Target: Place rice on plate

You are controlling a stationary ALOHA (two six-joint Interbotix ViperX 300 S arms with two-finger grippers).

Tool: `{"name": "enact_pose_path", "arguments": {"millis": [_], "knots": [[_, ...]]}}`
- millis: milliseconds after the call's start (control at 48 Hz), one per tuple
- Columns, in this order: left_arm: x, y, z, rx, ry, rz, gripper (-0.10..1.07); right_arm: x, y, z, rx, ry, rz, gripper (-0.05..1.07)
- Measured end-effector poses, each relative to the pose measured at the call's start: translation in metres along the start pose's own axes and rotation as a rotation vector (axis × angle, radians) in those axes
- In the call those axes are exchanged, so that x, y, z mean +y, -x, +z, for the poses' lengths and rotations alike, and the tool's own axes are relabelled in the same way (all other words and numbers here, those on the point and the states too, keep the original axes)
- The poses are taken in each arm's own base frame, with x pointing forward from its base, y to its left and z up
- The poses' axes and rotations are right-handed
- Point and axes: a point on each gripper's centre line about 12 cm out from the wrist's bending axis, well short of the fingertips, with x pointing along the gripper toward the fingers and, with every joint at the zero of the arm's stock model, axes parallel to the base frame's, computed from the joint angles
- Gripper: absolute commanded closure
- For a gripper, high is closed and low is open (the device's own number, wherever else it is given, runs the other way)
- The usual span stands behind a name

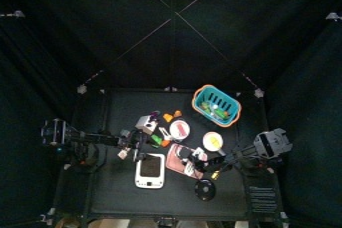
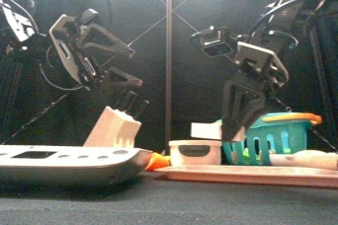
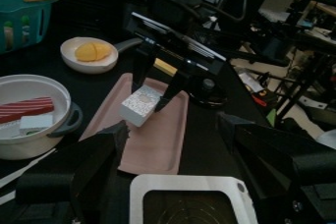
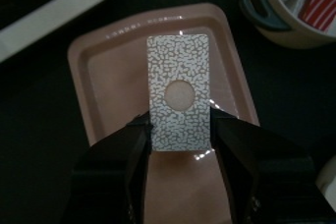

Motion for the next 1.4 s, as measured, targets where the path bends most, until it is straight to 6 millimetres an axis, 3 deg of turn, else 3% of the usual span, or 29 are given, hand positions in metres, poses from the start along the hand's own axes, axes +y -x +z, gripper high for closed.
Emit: {"name": "enact_pose_path", "arguments": {"millis": [208, 646, 1396], "knots": [[0.0, 0.0, -0.001, 0.002, 0.002, 0.002, -0.06, -0.008, -0.004, -0.012, 0.046, -0.028, -0.02, 0.35], [0.003, 0.001, -0.003, 0.015, 0.01, 0.017, -0.06, -0.011, -0.019, -0.025, 0.11, -0.072, -0.023, 0.05], [0.006, 0.001, -0.004, 0.024, 0.024, 0.04, -0.06, -0.008, -0.016, -0.017, 0.099, -0.083, -0.026, 0.05]]}}
